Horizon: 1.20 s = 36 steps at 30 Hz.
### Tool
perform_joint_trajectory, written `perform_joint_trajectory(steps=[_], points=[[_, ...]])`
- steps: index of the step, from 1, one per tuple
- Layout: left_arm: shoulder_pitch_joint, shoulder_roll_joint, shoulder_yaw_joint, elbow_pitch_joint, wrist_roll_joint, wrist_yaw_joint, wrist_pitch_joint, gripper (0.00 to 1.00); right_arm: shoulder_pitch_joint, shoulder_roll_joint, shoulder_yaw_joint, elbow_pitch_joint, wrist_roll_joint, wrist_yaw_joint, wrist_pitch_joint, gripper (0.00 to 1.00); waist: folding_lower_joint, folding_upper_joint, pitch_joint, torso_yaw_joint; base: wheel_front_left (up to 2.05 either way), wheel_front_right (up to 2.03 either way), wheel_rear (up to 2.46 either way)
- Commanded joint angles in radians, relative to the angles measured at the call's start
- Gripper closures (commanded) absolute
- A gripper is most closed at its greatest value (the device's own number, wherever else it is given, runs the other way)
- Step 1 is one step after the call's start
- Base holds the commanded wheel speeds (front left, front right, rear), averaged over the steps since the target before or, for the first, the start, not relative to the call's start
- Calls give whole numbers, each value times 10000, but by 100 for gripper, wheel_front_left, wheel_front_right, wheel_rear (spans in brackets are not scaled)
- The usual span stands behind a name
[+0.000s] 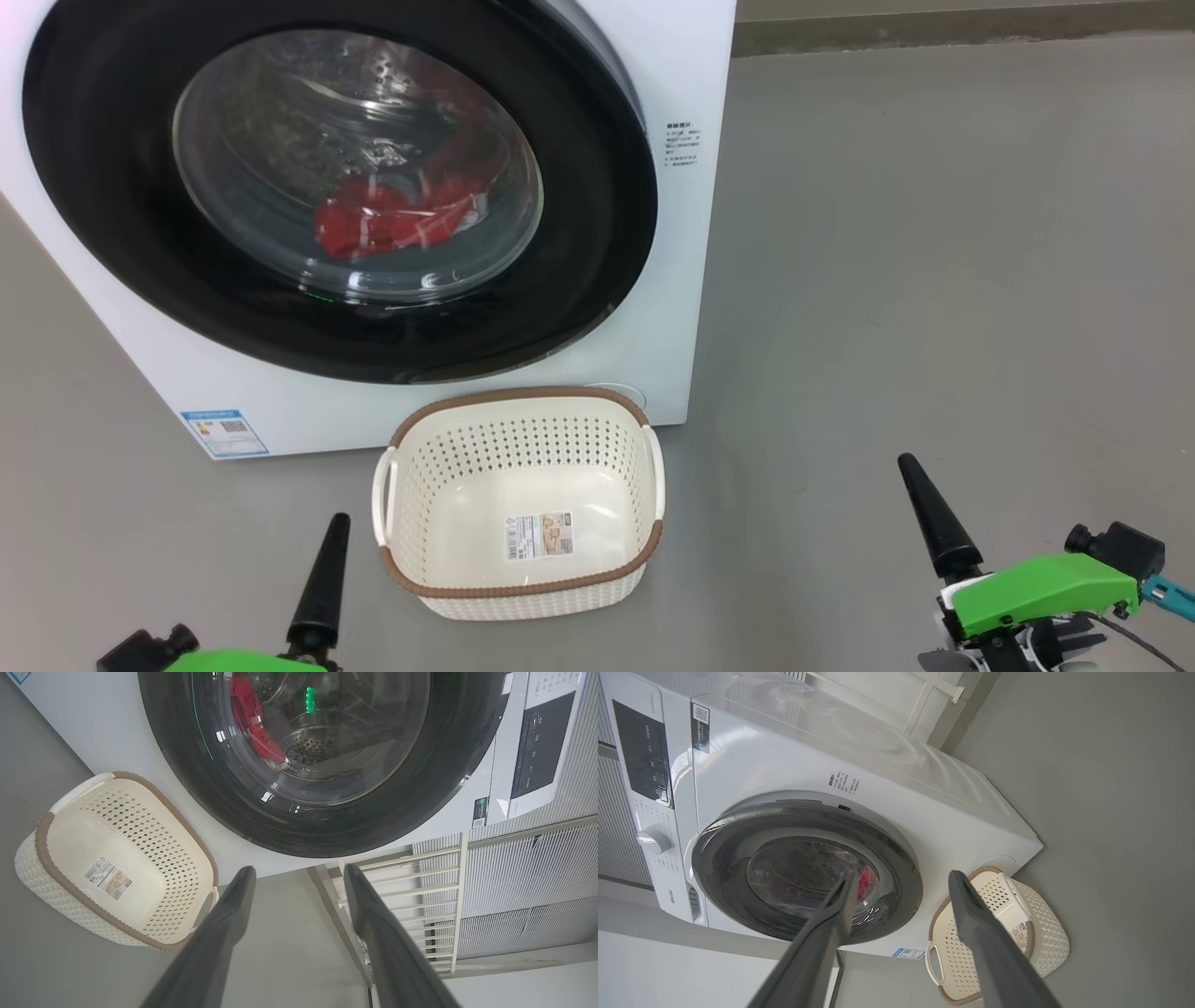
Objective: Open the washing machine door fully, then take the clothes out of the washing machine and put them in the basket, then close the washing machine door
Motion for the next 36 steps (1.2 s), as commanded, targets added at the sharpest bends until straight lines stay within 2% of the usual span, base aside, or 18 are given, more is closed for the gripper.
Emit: perform_joint_trajectory(steps=[1,20,36], points=[[-447,142,53,-335,400,-31,-127,0,-644,-160,189,-213,-400,2,-162,0,-1,0,1,-6,0,0,0],[-679,191,-126,-774,3801,-41,-685,0,-1003,-126,493,-90,-3701,3,-722,0,-2,0,-14,-54,0,0,0],[-950,204,-223,-1120,5999,65,-1124,0,-1275,-81,687,-225,-5842,4,-1164,0,-2,0,68,-116,0,0,0]])
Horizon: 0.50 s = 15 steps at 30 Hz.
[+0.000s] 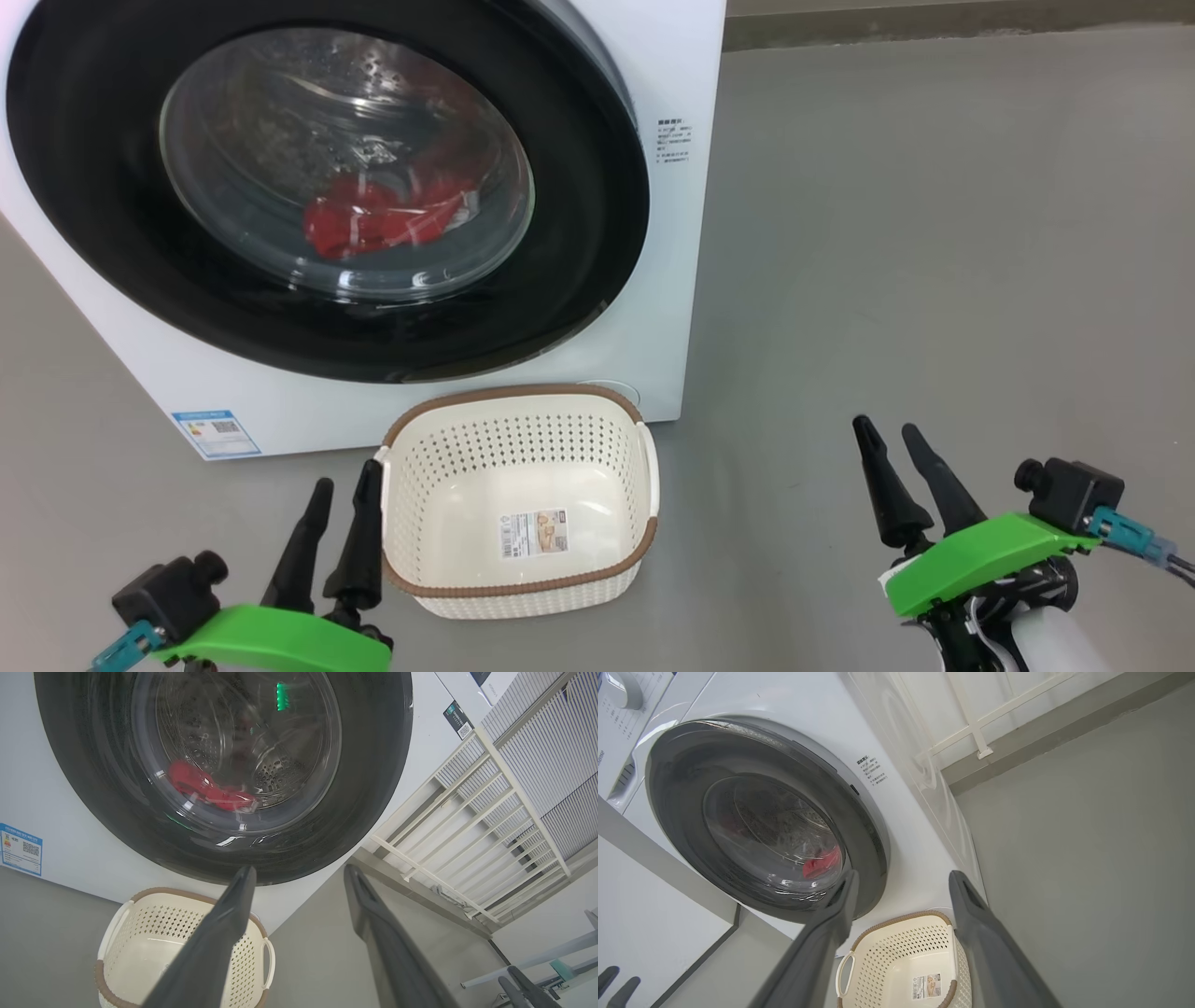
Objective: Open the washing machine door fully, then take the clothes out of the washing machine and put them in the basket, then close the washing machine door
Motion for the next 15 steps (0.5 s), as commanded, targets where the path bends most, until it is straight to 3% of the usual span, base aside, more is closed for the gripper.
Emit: perform_joint_trajectory(steps=[1,15], points=[[-520,183,137,-336,341,47,-135,0,-532,-75,159,-301,-350,4,-143,0,-1,0,6,-4,0,0,0],[-635,215,33,-383,2091,137,-545,0,-633,-64,304,-290,-2073,4,-555,0,-1,0,-123,12,0,0,0]])
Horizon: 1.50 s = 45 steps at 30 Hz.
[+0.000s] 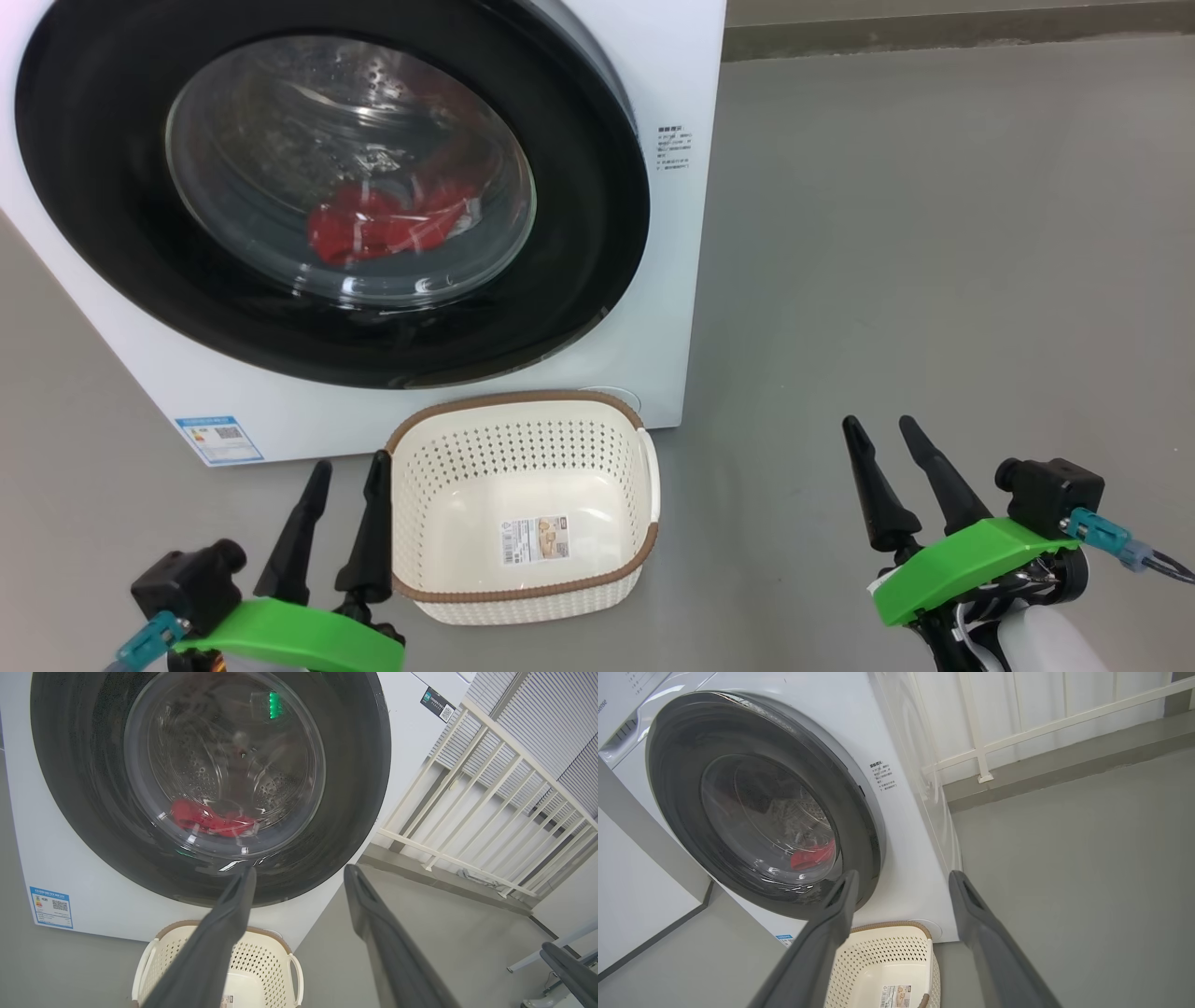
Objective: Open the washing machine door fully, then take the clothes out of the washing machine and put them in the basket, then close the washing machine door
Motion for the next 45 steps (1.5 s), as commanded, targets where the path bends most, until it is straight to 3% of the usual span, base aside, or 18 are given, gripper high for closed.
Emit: perform_joint_trajectory(steps=[1,36,45], points=[[-510,187,154,-334,350,71,-139,0,-601,-66,240,-279,-382,4,-144,0,-1,0,1,-1,0,0,0],[-1176,278,206,-159,4545,24,-1166,0,-1321,-110,867,-196,-4315,6,-1176,0,-1,0,-37,-60,0,0,0],[-1194,280,273,-38,4536,-11,-1186,0,-1367,-111,930,-170,-4269,6,-1196,0,-1,0,-24,-63,0,0,0]])
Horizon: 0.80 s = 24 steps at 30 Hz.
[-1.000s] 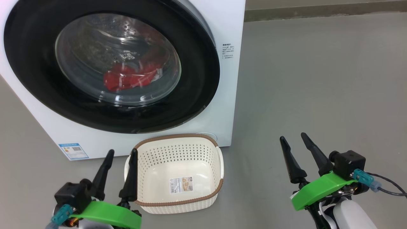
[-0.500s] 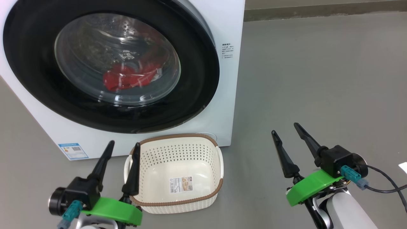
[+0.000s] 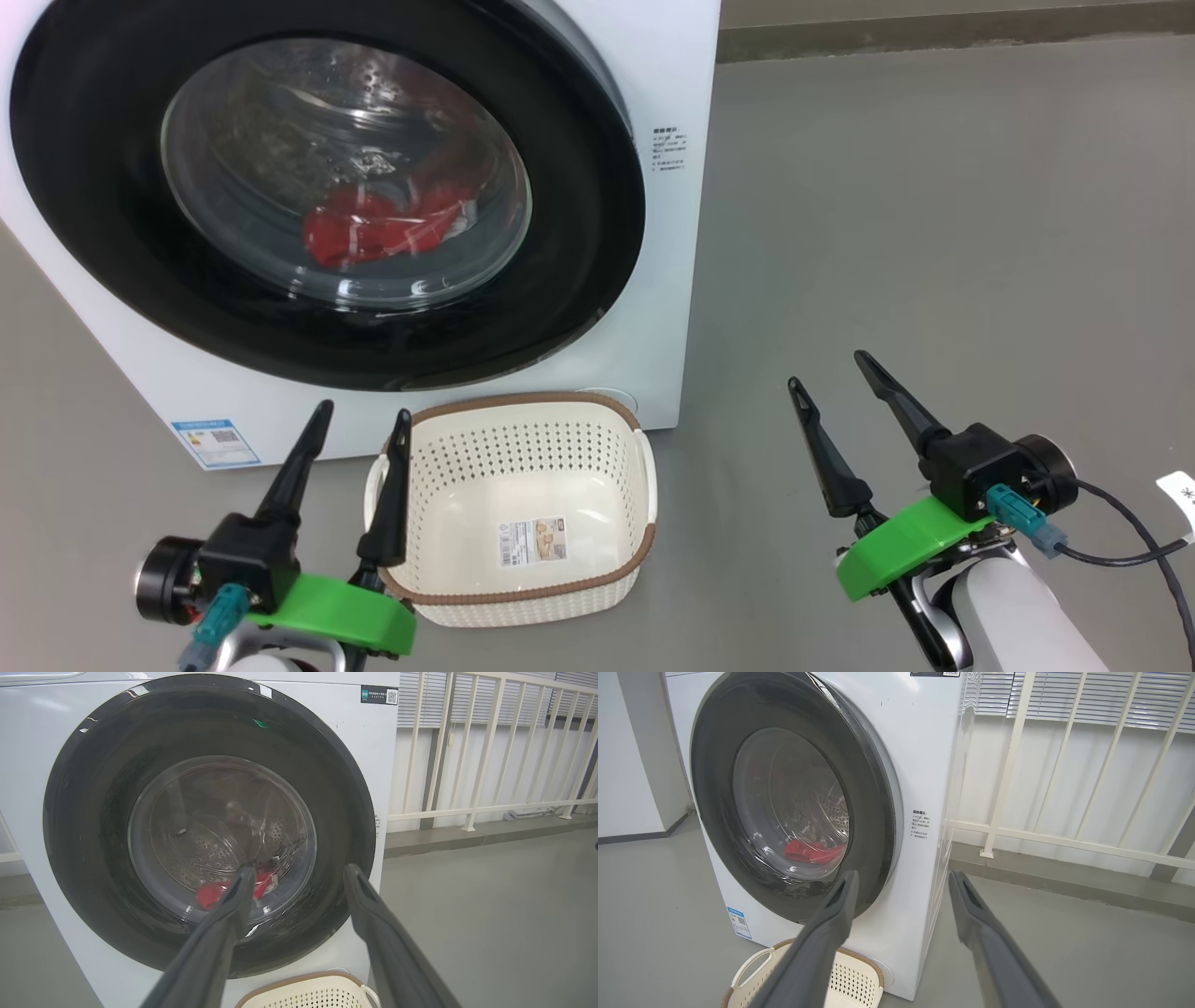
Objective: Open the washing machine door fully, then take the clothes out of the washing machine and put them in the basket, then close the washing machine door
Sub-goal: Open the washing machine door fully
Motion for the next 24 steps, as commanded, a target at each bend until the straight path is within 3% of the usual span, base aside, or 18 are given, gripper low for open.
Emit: perform_joint_trajectory(steps=[1,11,12,13,15,16,24], points=[[-407,180,357,-179,59,-11,-122,0,-394,6,271,-198,-16,4,-91,0,0,0,-4,-7,0,0,0],[-421,180,326,39,72,-38,-122,0,-442,6,453,-155,127,4,-91,0,0,0,21,-4,0,0,0],[-434,180,322,55,59,-40,-122,0,-464,6,460,-144,143,4,-91,20,0,0,37,7,0,0,0],[-449,180,314,61,43,-43,-122,0,-487,6,464,-134,162,4,-91,51,0,0,56,21,0,0,0],[-475,180,300,71,-181,-54,-122,0,-565,6,505,-175,293,4,-91,78,0,0,106,54,0,0,0],[-483,180,284,61,-290,-61,-122,0,-592,6,490,-214,377,4,-91,100,0,0,134,78,0,0,0],[-629,180,40,-187,-662,-89,-122,0,-893,7,147,-331,1793,4,-91,100,0,0,607,387,0,0,0]])
